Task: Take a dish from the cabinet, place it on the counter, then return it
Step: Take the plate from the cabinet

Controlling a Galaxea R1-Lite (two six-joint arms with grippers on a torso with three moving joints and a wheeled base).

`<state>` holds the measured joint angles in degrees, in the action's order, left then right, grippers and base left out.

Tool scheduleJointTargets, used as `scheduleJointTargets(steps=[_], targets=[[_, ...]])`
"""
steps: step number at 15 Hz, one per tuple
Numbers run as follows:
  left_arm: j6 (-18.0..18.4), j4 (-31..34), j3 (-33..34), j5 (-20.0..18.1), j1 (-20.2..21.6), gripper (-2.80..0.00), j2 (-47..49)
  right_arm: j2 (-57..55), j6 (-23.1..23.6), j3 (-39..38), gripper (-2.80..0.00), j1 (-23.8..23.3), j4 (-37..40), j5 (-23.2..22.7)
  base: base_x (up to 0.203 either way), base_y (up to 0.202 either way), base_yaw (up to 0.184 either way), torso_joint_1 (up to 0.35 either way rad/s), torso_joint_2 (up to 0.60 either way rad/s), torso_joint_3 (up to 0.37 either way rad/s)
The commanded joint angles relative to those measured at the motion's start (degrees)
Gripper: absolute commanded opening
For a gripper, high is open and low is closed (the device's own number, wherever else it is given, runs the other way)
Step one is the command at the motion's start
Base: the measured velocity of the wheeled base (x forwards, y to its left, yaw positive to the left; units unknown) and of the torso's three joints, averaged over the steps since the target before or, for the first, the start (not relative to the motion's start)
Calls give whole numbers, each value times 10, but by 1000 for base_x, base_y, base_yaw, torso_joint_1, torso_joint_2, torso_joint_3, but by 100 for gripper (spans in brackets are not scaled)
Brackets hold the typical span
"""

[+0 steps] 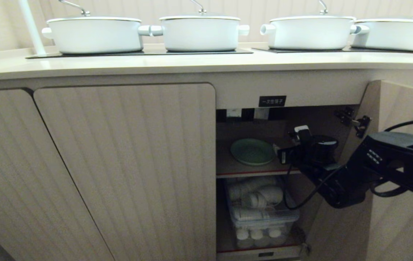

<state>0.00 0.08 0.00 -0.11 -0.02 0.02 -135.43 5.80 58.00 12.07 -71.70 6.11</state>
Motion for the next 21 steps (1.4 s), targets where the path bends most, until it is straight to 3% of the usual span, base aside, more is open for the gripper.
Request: scheduleJointTargets(steps=[1, 13, 21], targets=[[0, 0, 0, 0, 0, -280, 0, -1, 0, 1, 0, -1, -4, 0, 0, 0, 0, 0, 0, 0], [0, 0, 0, 0, 0, -280, 0, -31, -13, 58, 0, -3, -4, 2, 0, 0, 0, 0, 0, 0], [0, 0, 0, 0, 0, -280, 0, -75, -14, 153, 0, -18, 13, 2, 0, 0, 0, 0, 0, 0]])
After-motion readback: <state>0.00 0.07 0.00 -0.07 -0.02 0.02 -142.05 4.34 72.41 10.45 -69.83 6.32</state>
